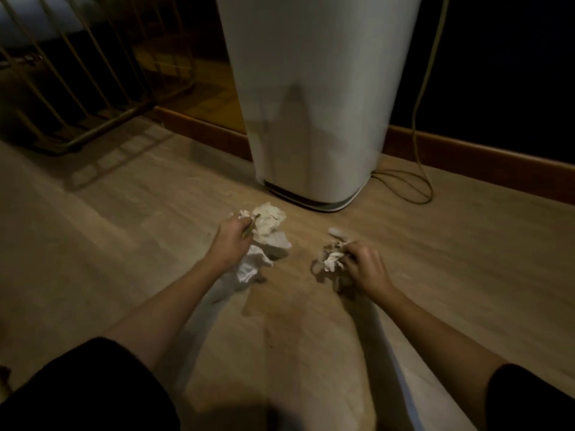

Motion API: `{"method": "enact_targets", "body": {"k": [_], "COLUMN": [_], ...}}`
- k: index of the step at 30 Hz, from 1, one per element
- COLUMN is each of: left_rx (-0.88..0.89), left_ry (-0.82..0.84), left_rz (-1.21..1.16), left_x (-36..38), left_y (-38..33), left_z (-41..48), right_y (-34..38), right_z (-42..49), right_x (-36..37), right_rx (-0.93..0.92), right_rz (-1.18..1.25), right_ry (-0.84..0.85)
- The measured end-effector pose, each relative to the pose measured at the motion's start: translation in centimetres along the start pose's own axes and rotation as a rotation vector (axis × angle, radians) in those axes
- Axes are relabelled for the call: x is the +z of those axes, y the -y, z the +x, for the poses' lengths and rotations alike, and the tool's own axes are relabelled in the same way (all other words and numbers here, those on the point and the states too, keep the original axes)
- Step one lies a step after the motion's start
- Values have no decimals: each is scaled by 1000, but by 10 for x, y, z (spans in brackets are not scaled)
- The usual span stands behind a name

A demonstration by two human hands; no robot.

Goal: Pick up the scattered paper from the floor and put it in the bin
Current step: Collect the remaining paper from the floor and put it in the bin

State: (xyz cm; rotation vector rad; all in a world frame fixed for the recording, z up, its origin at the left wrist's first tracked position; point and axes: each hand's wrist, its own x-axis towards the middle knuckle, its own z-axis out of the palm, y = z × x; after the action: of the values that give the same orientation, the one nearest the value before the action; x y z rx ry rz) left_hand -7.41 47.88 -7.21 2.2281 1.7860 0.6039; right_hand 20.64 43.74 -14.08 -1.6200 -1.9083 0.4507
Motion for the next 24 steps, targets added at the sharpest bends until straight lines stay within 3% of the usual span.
{"method": "enact_targets", "body": {"k": [8,18,24], "left_rx": [322,655,795], "left_ry": [197,287,448], "left_rz": [-166,-383,-471], "left_x": [77,115,111], "left_y": [-193,-548,-732], "left_z": [58,71,33], "right_y": [-46,-116,-158], "right_z": [-9,-99,-187], "right_x": [-154,-428,-567], "right_rx": [78,455,663], "right_rz": [-125,-406,-412], "right_ry": [-106,-354,-569]}}
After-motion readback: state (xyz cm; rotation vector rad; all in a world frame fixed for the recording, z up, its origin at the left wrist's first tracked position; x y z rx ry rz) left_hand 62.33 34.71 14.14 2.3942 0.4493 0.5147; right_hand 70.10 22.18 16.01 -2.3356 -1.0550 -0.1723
